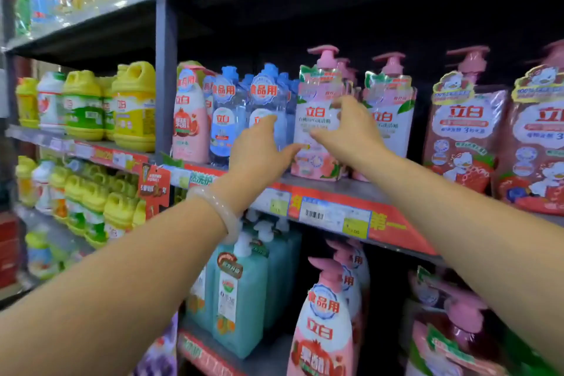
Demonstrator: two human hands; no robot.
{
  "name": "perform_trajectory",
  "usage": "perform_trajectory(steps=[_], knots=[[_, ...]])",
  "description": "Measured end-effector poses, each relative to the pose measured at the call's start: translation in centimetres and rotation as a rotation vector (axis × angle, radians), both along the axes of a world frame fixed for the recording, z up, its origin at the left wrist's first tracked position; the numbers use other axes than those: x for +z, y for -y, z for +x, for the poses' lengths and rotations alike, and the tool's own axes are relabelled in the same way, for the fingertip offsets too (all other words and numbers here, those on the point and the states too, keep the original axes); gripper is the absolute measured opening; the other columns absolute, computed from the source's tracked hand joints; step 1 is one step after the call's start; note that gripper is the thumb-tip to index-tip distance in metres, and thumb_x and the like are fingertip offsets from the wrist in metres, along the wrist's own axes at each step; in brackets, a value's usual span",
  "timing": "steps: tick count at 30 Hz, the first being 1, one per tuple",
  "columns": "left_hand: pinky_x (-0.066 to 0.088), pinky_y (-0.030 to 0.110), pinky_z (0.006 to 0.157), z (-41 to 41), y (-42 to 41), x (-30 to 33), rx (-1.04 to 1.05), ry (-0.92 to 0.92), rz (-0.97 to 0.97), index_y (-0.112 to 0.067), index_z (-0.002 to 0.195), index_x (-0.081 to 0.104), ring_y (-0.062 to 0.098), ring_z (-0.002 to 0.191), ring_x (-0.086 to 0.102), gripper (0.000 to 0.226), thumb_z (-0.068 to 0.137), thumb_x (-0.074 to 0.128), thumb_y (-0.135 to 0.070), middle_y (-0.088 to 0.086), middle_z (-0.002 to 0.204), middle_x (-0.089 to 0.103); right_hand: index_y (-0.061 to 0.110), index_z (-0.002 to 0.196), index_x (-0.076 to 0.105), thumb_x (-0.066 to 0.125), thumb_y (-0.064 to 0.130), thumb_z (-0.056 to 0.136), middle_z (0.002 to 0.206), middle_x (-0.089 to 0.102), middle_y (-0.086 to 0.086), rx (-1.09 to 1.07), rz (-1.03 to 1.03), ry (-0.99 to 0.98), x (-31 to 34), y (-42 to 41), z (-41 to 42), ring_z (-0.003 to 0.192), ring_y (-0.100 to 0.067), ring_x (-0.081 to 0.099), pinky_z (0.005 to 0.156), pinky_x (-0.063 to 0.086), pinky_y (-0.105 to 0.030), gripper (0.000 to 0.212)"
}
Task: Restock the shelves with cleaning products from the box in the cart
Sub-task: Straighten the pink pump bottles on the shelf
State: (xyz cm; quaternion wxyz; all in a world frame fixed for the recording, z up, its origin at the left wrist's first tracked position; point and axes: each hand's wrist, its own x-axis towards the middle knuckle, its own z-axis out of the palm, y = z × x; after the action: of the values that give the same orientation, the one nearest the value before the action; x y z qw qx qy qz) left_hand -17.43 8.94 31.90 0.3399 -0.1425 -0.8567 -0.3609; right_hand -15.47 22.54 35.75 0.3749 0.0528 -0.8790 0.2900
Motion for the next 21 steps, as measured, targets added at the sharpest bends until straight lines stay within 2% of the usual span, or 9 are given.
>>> perform_trajectory(steps=[2, 5, 8, 9, 11, 14, 17, 19, 21], knots=[[0.041, 0.037, 0.097, 1.8, 1.7, -1.6, 0.057, -0.025, -0.013, -0.008, 0.137, 0.041, 0.028, 0.121, 0.051, 0.067, 0.084, 0.065, -0.042, 0.012, 0.132, 0.054, 0.007, 0.132, 0.042, 0.065, 0.025, 0.085, 0.134, 0.046, -0.011, 0.088, 0.101, -0.072, -1.2, 2.0, 1.5, 0.119, -0.023, 0.047, 0.086, 0.036, -0.024, 0.055], [0.037, 0.032, 0.091, 4.0, 4.8, -5.7, 0.212, 0.03, -0.063, -0.005, 0.131, 0.045, 0.023, 0.119, 0.051, 0.065, 0.084, 0.063, -0.045, 0.012, 0.131, 0.054, 0.006, 0.131, 0.044, 0.062, 0.028, 0.085, 0.133, 0.05, -0.011, 0.22, 0.238, -0.016, -5.7, 5.6, 3.2, 0.119, -0.022, 0.048, 0.092, 0.036, -0.026, 0.054], [0.042, 0.033, 0.086, 6.2, 7.7, -11.8, 0.303, 0.169, -0.115, -0.009, 0.12, 0.053, 0.024, 0.112, 0.057, 0.061, 0.074, 0.066, -0.048, 0.009, 0.116, 0.061, 0.004, 0.129, 0.046, 0.065, 0.032, 0.083, 0.13, 0.053, -0.014, 0.412, 0.321, 0.211, -12.3, 7.9, 4.0, 0.109, -0.023, 0.053, 0.082, 0.043, -0.029, 0.057], [0.042, 0.034, 0.084, 7.0, 8.5, -14.4, 0.324, 0.245, -0.111, -0.011, 0.115, 0.054, 0.026, 0.11, 0.057, 0.055, 0.074, 0.068, -0.045, 0.009, 0.111, 0.061, 0.0, 0.128, 0.047, 0.065, 0.032, 0.084, 0.129, 0.054, -0.018, 0.465, 0.357, 0.315, -15.2, 8.3, 4.1, 0.11, -0.027, 0.054, 0.084, 0.044, -0.034, 0.057], [0.041, 0.033, 0.087, 9.1, 9.6, -19.6, 0.364, 0.404, -0.066, -0.008, 0.122, 0.052, 0.027, 0.111, 0.056, 0.058, 0.077, 0.071, -0.039, 0.011, 0.117, 0.061, -0.004, 0.126, 0.049, 0.066, 0.028, 0.085, 0.126, 0.055, -0.022, 0.557, 0.404, 0.527, -21.1, 9.0, 4.4, 0.114, -0.032, 0.053, 0.091, 0.041, -0.038, 0.055], [0.045, 0.033, 0.09, 13.5, 9.4, -27.3, 0.418, 0.554, 0.093, -0.009, 0.126, 0.051, 0.028, 0.11, 0.058, 0.06, 0.078, 0.073, -0.036, 0.011, 0.117, 0.061, 0.0, 0.125, 0.046, 0.075, 0.028, 0.077, 0.118, 0.055, -0.012, 0.668, 0.417, 0.779, -30.7, 9.0, 5.2, 0.114, -0.028, 0.053, 0.091, 0.042, -0.033, 0.062], [0.048, 0.021, 0.081, 18.8, 7.9, -34.9, 0.432, 0.653, 0.303, -0.01, 0.123, 0.054, 0.021, 0.094, 0.063, 0.056, 0.074, 0.078, -0.026, 0.004, 0.106, 0.062, 0.002, 0.127, 0.043, 0.083, 0.036, 0.067, 0.122, 0.055, -0.016, 0.678, 0.402, 1.015, -39.7, 7.6, 7.1, 0.114, -0.03, 0.054, 0.094, 0.044, -0.037, 0.08], [0.041, 0.018, 0.08, 21.7, 6.7, -39.6, 0.449, 0.758, 0.345, -0.012, 0.121, 0.056, 0.018, 0.101, 0.061, 0.058, 0.071, 0.081, -0.027, 0.002, 0.11, 0.063, 0.007, 0.116, 0.049, 0.084, 0.036, 0.065, 0.111, 0.055, -0.014, 0.712, 0.424, 1.129, -44.5, 6.4, 8.9, 0.11, -0.027, 0.053, 0.09, 0.043, -0.033, 0.069], [0.035, 0.017, 0.079, 23.2, 5.8, -43.4, 0.489, 0.863, 0.374, -0.012, 0.118, 0.055, 0.015, 0.105, 0.054, 0.061, 0.068, 0.082, -0.031, 0.001, 0.11, 0.059, 0.012, 0.107, 0.051, 0.083, 0.029, 0.066, 0.109, 0.042, -0.011, 0.75, 0.414, 1.1, -47.7, 5.7, 10.4, 0.11, -0.025, 0.045, 0.094, 0.041, -0.031, 0.055]])
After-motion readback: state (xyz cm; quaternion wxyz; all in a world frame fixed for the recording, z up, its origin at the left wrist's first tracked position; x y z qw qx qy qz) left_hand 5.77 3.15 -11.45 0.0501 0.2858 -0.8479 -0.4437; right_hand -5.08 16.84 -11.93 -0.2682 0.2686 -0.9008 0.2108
